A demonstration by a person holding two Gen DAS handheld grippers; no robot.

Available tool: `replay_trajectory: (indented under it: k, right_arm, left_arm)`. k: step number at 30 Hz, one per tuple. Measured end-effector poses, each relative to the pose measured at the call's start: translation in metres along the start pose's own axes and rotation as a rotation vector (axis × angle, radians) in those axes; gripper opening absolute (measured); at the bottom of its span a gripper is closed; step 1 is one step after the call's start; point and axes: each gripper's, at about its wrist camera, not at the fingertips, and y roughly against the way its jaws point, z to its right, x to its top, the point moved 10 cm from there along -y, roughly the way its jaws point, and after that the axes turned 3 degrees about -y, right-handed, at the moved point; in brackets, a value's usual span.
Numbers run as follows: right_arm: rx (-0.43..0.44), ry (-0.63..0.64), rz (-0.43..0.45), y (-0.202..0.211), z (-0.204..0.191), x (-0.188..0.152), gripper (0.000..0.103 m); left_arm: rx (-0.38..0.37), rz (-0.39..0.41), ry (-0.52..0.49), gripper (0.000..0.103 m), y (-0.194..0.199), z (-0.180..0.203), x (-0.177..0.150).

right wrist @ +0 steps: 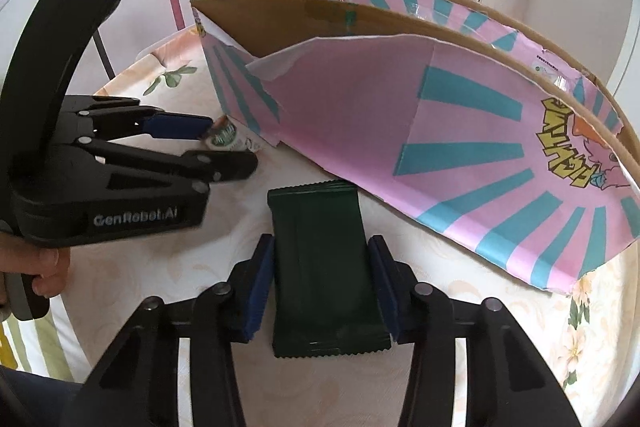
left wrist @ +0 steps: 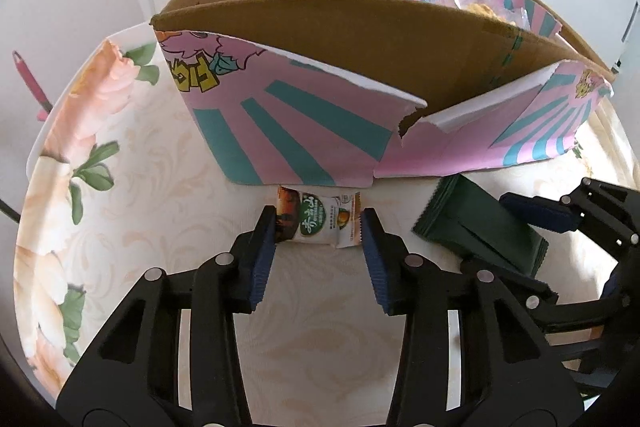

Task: Organize snacks
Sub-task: 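Grasp the small juice carton with the left gripper while the right grasps the dark green bar, then carry both items into the box and open both grippers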

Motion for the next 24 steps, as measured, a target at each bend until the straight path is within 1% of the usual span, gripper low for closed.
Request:
replay_trajectory:
  k: [3,5,8,15,20,24]
  right_arm:
    - [0.000,0.000,-0.001,0.000,-0.002,0.001,0.043]
    - [0.004,-0.002,0.002,0.006,0.001,0.000,0.043]
    - [0.007,-0.008,0.008,0.011,-0.001,0.001,0.043]
    - [0.016,-0.035,0.018,0.024,0.010,0.003,0.042]
    - [0.019,-0.035,0.032,0.039,0.012,0.004,0.042]
    - [0.018,-0.044,0.040,0.055,0.013,0.006,0.042]
  left_arm:
    - [-0.014,-0.001,0.024,0.033,0.002,-0.003,0.003]
    - [-0.018,-0.002,0.034,0.028,0.003,-0.006,0.004]
    - [-0.025,-0.009,0.041,0.025,0.005,-0.007,0.002]
    - [-0.033,-0.008,0.063,0.024,0.016,-0.007,-0.003]
    - [-0.045,0.001,0.084,0.024,0.034,-0.006,-0.003]
    - [-0.050,0.019,0.091,0.024,0.059,0.000,-0.001]
